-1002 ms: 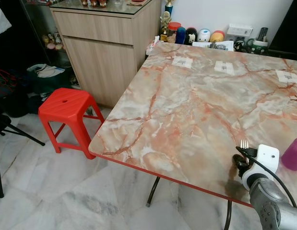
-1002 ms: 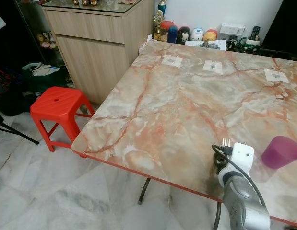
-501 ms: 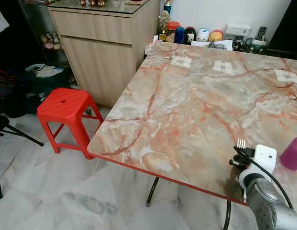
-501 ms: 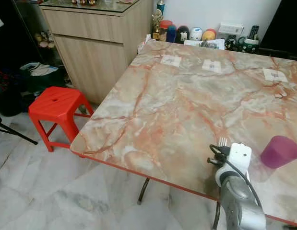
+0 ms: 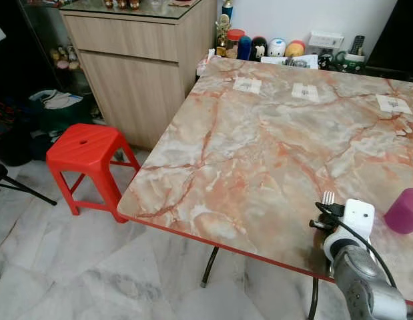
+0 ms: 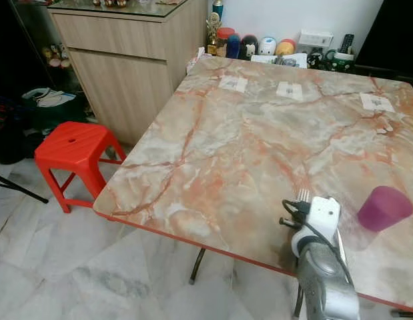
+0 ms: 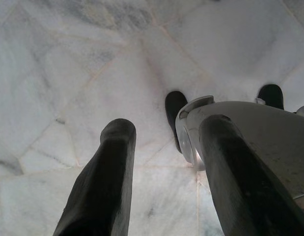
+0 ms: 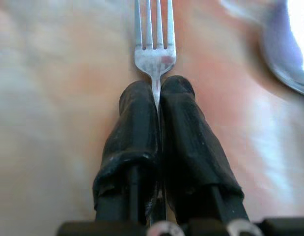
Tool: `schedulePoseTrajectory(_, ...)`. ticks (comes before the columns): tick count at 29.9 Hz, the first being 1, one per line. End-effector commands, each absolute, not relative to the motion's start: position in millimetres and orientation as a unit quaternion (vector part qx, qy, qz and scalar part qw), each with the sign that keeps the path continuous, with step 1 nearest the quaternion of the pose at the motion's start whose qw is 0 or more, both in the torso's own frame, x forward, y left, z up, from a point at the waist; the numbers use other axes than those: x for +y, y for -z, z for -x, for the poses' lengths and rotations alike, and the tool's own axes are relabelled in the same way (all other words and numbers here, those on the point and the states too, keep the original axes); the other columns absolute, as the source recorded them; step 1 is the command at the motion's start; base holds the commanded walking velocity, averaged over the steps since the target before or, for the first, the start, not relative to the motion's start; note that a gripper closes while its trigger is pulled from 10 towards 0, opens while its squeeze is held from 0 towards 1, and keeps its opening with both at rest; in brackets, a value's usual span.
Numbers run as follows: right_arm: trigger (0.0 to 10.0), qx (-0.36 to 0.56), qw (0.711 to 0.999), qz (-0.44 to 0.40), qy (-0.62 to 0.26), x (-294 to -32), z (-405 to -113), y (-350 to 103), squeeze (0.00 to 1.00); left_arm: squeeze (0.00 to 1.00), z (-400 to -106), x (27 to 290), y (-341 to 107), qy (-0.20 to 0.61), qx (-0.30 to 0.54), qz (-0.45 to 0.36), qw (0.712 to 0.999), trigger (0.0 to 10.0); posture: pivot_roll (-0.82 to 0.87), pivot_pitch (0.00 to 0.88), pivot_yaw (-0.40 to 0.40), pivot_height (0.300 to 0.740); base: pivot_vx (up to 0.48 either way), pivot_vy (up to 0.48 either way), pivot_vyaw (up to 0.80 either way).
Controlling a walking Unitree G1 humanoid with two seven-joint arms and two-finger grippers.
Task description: Setting the table
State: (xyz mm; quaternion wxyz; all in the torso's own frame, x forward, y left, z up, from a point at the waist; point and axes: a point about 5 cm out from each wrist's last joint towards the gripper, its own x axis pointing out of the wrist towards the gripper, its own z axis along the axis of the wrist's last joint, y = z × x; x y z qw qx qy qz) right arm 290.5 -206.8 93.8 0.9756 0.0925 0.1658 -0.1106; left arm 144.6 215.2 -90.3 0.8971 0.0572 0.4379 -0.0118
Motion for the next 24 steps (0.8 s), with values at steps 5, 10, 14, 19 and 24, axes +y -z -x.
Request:
schedulePoseTrajectory(5,10.0,0.065,0.993,-0.06,0.074,-193,-296,-131,0.0,0.0,-134,211,96,0.022,0.463,-0.055,0.884,10.0,-0.03,0.126,-0.012,0.74,0.0,0.0,0.0)
schedulePoseTrajectory(10,10.0,0.01,0.998,-0.039,0.047,-181,-290,-150,0.0,0.0,-133,211,96,0.025,0.464,-0.056,0.884,10.0,-0.04,0.104,-0.007,0.74,0.0,0.0,0.0)
schedulePoseTrajectory(14,10.0,-0.037,0.999,-0.003,-0.004,-165,-287,-163,0.0,0.0,-134,211,96,0.025,0.463,-0.059,0.884,10.0,-0.05,0.09,-0.009,0.74,0.0,0.0,0.0)
schedulePoseTrajectory(19,10.0,-0.047,0.998,-0.014,-0.026,-155,-285,-163,0.0,0.0,-136,212,95,0.017,0.458,-0.051,0.887,10.0,-0.05,0.084,-0.013,0.74,0.0,0.0,0.0)
schedulePoseTrajectory(24,10.0,-0.066,0.998,-0.005,-0.024,-152,-286,-170,0.0,0.0,-137,211,95,0.015,0.458,-0.048,0.888,10.0,-0.04,0.09,-0.021,0.74,0.0,0.0,0.0)
